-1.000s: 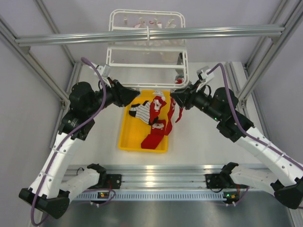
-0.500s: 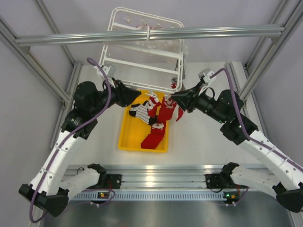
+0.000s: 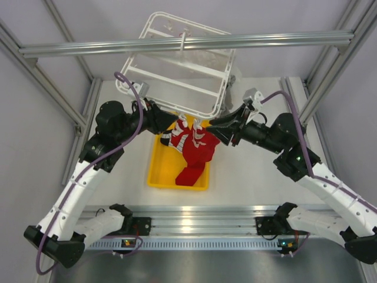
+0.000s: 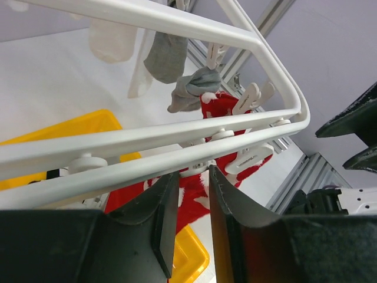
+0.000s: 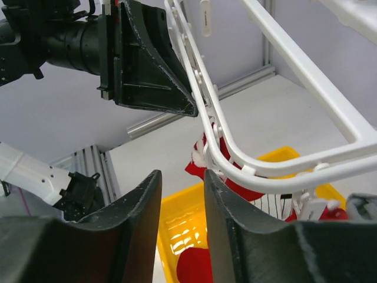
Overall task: Clip the socks to the hanger
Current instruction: Open the clamp at the hanger.
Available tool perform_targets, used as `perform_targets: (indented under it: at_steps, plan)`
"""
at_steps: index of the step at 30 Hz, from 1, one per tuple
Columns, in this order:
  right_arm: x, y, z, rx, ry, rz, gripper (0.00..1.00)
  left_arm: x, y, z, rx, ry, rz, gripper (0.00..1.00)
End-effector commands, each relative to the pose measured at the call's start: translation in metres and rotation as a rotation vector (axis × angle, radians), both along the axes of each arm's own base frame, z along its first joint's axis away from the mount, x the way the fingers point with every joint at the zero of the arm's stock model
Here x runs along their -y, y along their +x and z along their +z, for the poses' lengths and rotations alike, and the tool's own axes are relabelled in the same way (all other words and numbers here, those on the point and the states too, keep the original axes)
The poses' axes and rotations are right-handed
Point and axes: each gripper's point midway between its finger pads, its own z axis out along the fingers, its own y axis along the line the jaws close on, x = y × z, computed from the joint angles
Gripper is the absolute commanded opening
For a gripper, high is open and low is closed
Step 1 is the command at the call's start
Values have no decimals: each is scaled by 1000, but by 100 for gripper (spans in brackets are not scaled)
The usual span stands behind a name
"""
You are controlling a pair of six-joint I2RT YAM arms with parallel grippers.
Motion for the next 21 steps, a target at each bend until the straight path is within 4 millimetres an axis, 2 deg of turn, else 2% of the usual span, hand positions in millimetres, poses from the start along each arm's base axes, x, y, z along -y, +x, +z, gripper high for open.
perform_targets:
  at_steps: [1, 5, 10, 15, 17, 21]
  plan:
    - [-9, -2, 35, 132, 24, 15, 36, 5, -1, 13, 54, -18, -24, 31]
    - [-3, 15, 53, 237, -19, -85, 38, 7, -5, 15, 58, -12, -43, 31]
    - [-4, 14, 57, 379, -126, -93, 38, 9, -4, 13, 53, -4, -50, 31]
    - [-22, 12, 46, 482, -251, -70, 46, 13, -4, 14, 48, -13, -63, 32]
    - [-30, 15, 40, 551, -313, -66, 52, 14, -3, 16, 53, -17, -63, 32]
    - [-42, 28, 29, 614, -406, -76, 54, 15, -4, 19, 61, -15, -66, 32]
